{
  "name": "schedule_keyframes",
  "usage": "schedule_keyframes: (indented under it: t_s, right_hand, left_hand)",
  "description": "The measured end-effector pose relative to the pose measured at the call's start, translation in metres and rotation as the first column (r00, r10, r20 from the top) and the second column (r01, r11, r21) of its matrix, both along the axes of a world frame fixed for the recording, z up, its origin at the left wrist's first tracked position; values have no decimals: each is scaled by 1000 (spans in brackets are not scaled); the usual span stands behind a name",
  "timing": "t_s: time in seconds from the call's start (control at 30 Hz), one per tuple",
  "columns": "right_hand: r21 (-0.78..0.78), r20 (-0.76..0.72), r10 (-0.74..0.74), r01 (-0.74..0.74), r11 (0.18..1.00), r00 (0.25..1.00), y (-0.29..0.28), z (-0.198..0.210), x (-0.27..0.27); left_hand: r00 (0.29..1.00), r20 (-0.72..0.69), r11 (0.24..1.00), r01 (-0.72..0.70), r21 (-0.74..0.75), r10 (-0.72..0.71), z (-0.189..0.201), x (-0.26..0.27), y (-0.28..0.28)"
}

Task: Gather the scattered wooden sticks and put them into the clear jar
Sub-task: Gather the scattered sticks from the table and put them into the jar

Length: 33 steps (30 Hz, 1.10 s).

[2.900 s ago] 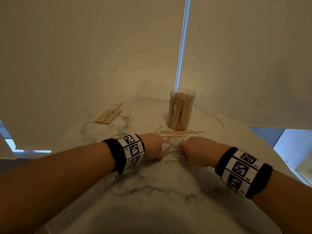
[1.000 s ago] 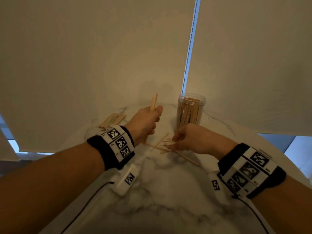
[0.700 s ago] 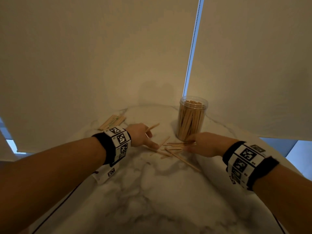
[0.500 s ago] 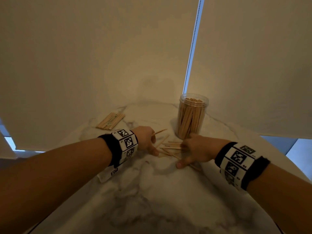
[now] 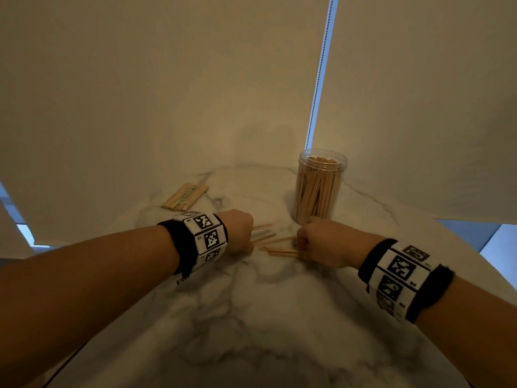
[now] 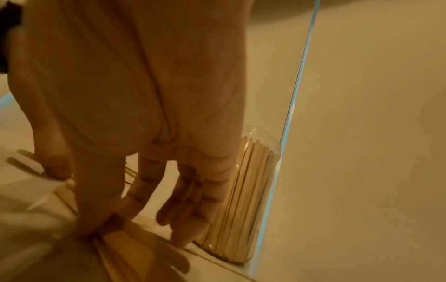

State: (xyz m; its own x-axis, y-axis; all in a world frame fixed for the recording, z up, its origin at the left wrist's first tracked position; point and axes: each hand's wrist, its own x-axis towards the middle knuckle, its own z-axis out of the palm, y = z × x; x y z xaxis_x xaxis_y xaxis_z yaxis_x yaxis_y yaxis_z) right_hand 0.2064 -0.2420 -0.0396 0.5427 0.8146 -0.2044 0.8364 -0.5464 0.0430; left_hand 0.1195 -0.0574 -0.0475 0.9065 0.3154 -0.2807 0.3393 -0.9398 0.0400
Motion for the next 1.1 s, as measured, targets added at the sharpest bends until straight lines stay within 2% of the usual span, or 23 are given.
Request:
schedule_keyframes:
  t_s: [0.2, 0.3, 0.47, 0.57, 0.73, 0.8, 0.87, 0.97, 1.1]
  right_hand:
    - [-7, -31, -22, 22, 1000, 999, 0, 4, 0]
    - [32, -30, -64, 65, 997, 998, -1, 3, 1]
    - [-21, 17, -19, 19, 1000, 1000, 1, 4, -3]
    - [-38, 21, -5, 6, 999, 1000, 2, 6, -8]
    - [-130, 55, -34, 41, 991, 998, 7, 6, -14]
    - [-172, 69, -31, 42, 984, 997, 9, 7, -17]
    - [-211, 91, -5, 24, 977, 996, 10, 10, -21]
    - [-207, 72, 3, 12, 978, 997, 9, 12, -24]
    - [-212, 46, 0, 10, 977, 999, 7, 13, -27]
  left_hand:
    - [996, 82, 999, -15, -33, 18, 1, 1, -3]
    - [997, 72, 1000, -14, -26, 16, 1, 5, -12]
    - [1000, -1, 999, 11, 38, -11, 10, 3, -23]
    - [999, -20, 997, -24, 73, 26, 6, 0, -24]
    - [996, 30, 995, -87, -49, 88, 13, -5, -16]
    - [989, 35, 975, -134, -179, 143, 16, -9, -9]
    - [970, 28, 898, -211, -386, 240, 15, -9, -1]
    - [918, 5, 692, -295, -659, 397, 12, -8, 5]
    - [858, -29, 477, -313, -821, 513, 10, -9, 3]
